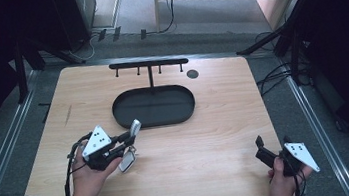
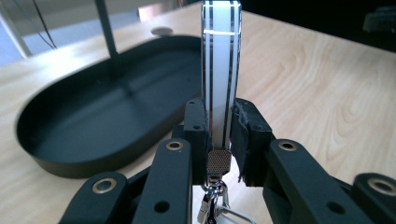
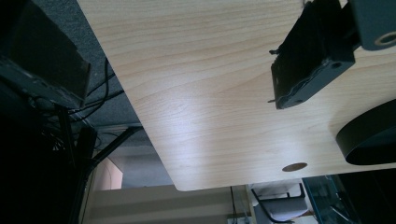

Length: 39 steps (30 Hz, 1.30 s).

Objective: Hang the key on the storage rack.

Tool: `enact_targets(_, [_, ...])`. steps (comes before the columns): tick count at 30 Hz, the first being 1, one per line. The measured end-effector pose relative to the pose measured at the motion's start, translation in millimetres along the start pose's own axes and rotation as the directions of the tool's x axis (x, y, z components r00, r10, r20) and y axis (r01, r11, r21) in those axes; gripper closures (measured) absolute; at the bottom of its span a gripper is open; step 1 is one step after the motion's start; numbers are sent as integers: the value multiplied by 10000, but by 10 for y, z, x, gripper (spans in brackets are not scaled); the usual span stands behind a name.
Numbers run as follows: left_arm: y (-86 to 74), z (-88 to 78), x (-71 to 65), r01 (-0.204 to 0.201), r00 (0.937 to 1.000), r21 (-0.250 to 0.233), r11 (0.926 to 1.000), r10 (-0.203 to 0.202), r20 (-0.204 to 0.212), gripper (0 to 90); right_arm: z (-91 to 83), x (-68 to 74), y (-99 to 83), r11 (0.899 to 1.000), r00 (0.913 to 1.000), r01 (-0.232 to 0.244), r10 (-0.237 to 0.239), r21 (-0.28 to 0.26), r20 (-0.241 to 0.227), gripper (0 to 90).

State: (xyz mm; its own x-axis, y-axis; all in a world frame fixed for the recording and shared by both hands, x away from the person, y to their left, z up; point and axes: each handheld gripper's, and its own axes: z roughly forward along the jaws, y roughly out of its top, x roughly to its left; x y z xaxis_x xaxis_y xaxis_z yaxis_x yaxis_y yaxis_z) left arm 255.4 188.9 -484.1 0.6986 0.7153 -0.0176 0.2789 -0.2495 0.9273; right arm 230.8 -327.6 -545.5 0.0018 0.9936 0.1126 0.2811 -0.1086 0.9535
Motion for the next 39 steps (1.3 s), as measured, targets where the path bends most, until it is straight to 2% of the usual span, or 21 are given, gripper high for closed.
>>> enact_targets(1, [0, 0, 0, 0, 10000, 0, 10000, 0, 0, 770, 0, 0, 0, 10000, 10000, 0, 0, 0, 0, 43])
enact_targets(3, [46, -27, 49, 143, 9999, -547, 9984, -145, -23, 770, 0, -1, 0, 10000, 10000, 2, -2, -2, 9, 43])
enact_targets(4, [46, -27, 49, 143, 9999, -547, 9984, -145, -23, 770, 0, -1, 0, 10000, 10000, 2, -2, -2, 9, 43])
enact_targets(5, [83, -40, 81, 239, 9997, -804, 9965, -240, -1, 770, 0, 0, 0, 10000, 10000, 6, -6, 1, -5, 43])
enact_targets(14, [213, -49, 198, 448, 9989, -1423, 9888, -461, -55, 770, 0, 0, 0, 10000, 10000, 13, -13, -10, 6, 43])
enact_targets(18, [260, -49, 244, 542, 9985, -1649, 9848, -529, 126, 770, 0, -2, 0, 10000, 10000, 3, -3, -5, 3, 43])
enact_targets(19, [297, -48, 264, 509, 9986, -1822, 9819, -476, 227, 770, 0, -2, 0, 10000, 10000, 2, -2, -4, 3, 43])
enact_targets(22, [340, -43, 291, 589, 9983, -1832, 9813, -572, 149, 770, 0, -2, 0, 10000, 10000, -9, 9, 5, -1, 43])
enact_targets(23, [369, -35, 333, 640, 9979, -2012, 9775, -643, 48, 770, 0, -2, 0, 10000, 10000, -24, 24, 1, 4, 43])
enact_targets(25, [386, -22, 380, 870, 9962, -2358, 9679, -864, 129, 770, -1, -2, 0, 10000, 10000, -42, 42, 5, 8, 43])
enact_targets(26, [386, -22, 380, 870, 9962, -2358, 9679, -864, 129, 770, -1, -2, 0, 10000, 10000, -42, 42, 5, 8, 43])
enact_targets(29, [411, 14, 464, 817, 9964, -2681, 9599, -845, 11, 770, 0, -3, 0, 10000, 10000, 11, -11, -7, 0, 43])
enact_targets(32, [442, 40, 518, 786, 9964, -2683, 9601, -843, -97, 770, -1, -2, 0, 10000, 10000, -37, 37, -3, 11, 43])
enact_targets(34, [460, 53, 571, 959, 9938, -2751, 9566, -1077, -279, 769, -1, -3, 0, 10000, 10000, -57, 57, -8, 7, 43])
enact_targets(36, [468, 71, 617, 1121, 9920, -2805, 9533, -1237, -239, 770, 0, -7, 0, 10000, 10000, -25, 25, -26, 12, 43])
enact_targets(39, [467, 104, 666, 1064, 9930, -2866, 9521, -1168, -195, 770, -1, -3, 0, 10000, 10000, -52, 52, 0, 0, 43])
